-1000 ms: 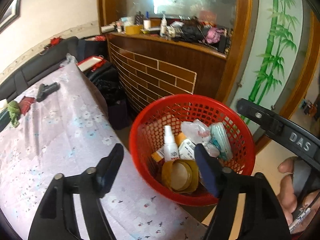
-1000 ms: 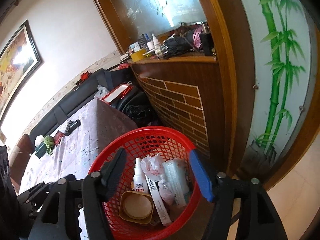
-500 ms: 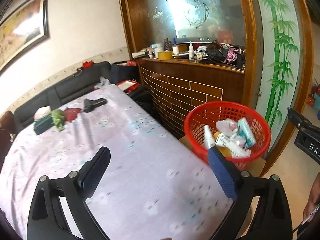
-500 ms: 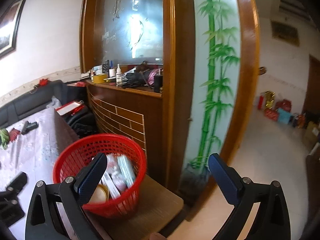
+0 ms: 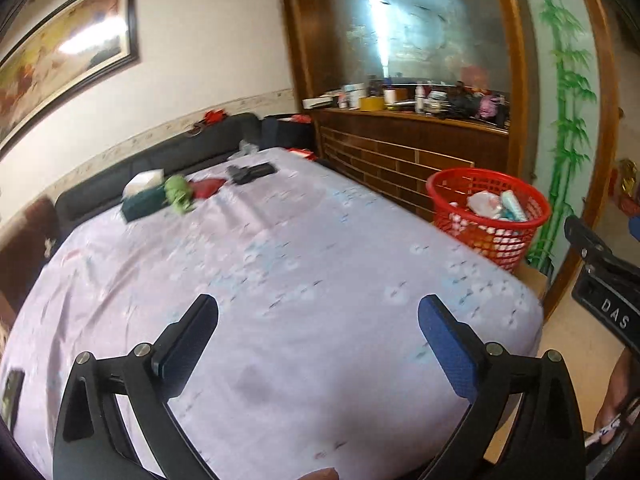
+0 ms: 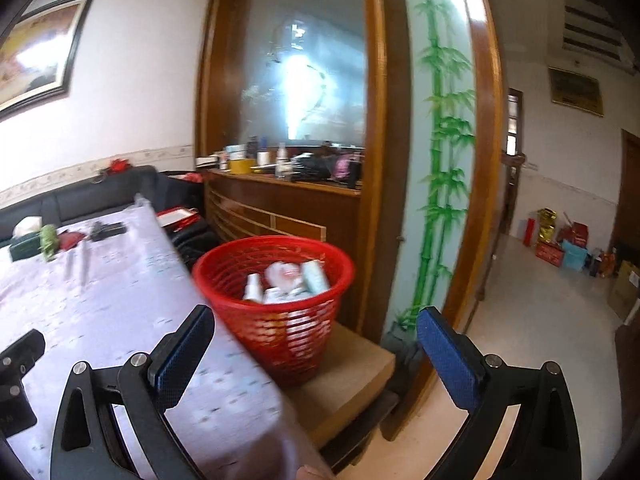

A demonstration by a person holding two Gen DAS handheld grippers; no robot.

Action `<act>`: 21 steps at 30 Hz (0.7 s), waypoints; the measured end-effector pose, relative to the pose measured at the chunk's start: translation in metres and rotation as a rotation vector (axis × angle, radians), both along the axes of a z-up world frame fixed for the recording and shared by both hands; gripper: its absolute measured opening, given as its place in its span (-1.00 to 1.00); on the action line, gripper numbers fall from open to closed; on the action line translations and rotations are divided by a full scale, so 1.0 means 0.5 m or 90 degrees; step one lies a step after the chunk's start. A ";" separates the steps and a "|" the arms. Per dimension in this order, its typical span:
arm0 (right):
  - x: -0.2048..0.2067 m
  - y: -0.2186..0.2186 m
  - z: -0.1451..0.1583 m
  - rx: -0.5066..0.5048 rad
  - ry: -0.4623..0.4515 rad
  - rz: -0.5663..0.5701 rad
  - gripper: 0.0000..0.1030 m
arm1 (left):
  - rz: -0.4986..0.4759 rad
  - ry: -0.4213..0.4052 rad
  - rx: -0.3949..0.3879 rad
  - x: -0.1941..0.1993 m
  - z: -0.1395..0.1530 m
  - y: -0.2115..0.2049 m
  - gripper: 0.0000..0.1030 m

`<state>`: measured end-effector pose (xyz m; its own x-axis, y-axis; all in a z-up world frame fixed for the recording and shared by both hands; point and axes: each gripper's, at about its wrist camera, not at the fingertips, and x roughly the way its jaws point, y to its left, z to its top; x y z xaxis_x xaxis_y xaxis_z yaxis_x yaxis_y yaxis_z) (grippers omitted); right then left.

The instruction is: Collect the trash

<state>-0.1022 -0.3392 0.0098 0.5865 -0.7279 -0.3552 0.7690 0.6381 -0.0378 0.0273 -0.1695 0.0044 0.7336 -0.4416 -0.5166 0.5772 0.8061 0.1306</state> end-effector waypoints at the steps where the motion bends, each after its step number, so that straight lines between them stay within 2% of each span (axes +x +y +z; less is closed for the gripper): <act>1: 0.008 0.012 0.001 -0.007 0.004 0.010 0.99 | 0.014 0.000 -0.004 0.002 -0.005 0.015 0.93; 3: 0.020 0.031 0.004 -0.020 0.009 0.023 0.99 | 0.055 -0.010 0.005 0.005 -0.014 0.039 0.93; 6: 0.032 0.057 0.005 -0.024 0.009 0.045 0.99 | 0.078 -0.018 0.012 0.006 -0.020 0.063 0.93; 13: 0.048 0.104 -0.008 -0.030 0.027 0.080 0.99 | 0.082 -0.004 -0.007 0.000 -0.021 0.096 0.93; 21: 0.055 0.110 -0.013 -0.032 0.037 0.089 0.99 | 0.082 0.006 -0.007 0.006 -0.032 0.099 0.94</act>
<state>-0.0746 -0.2840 0.0034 0.6630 -0.6580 -0.3569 0.6683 0.7351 -0.1139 0.0303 -0.1202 -0.0116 0.7794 -0.3502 -0.5196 0.4701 0.8750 0.1155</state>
